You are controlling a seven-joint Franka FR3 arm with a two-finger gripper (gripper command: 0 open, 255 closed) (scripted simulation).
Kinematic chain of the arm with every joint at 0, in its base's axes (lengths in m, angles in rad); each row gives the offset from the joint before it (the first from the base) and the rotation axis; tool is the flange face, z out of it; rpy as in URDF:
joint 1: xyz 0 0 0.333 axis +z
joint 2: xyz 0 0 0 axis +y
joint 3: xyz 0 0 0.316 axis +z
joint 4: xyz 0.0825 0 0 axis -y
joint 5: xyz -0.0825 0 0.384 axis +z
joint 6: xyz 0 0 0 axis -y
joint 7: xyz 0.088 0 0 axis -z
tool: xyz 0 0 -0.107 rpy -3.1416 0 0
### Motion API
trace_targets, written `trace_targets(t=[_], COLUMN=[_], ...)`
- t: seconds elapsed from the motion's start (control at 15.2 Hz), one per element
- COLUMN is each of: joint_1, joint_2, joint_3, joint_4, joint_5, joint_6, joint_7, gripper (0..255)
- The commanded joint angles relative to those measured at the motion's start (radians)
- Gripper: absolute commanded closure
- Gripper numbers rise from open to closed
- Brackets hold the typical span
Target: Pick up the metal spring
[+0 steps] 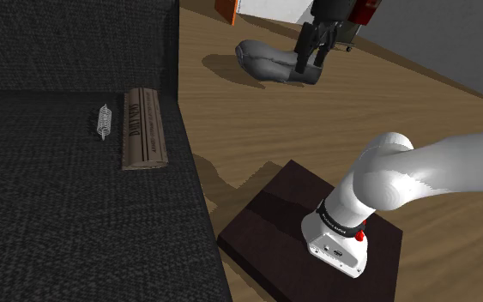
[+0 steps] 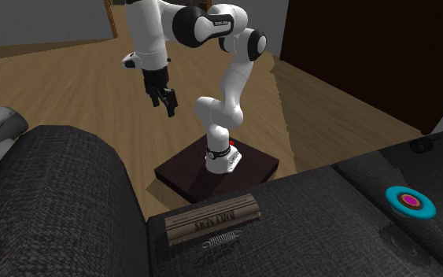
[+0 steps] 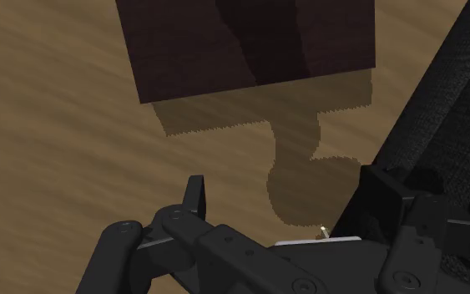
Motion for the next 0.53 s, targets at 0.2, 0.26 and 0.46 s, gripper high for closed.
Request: trace_targets(t=[0.2, 0.26, 0.46], joint_1=[0.033, 0.043, 0.074], joint_2=[0.072, 0.097, 0.173], joint_3=[0.037, 0.049, 0.086], joint_4=[0.025, 0.035, 0.071], joint_5=[0.03, 0.039, 0.062], joint_6=[0.05, 0.066, 0.11], joint_7=[0.006, 0.008, 0.013], gripper=[0, 0, 0])
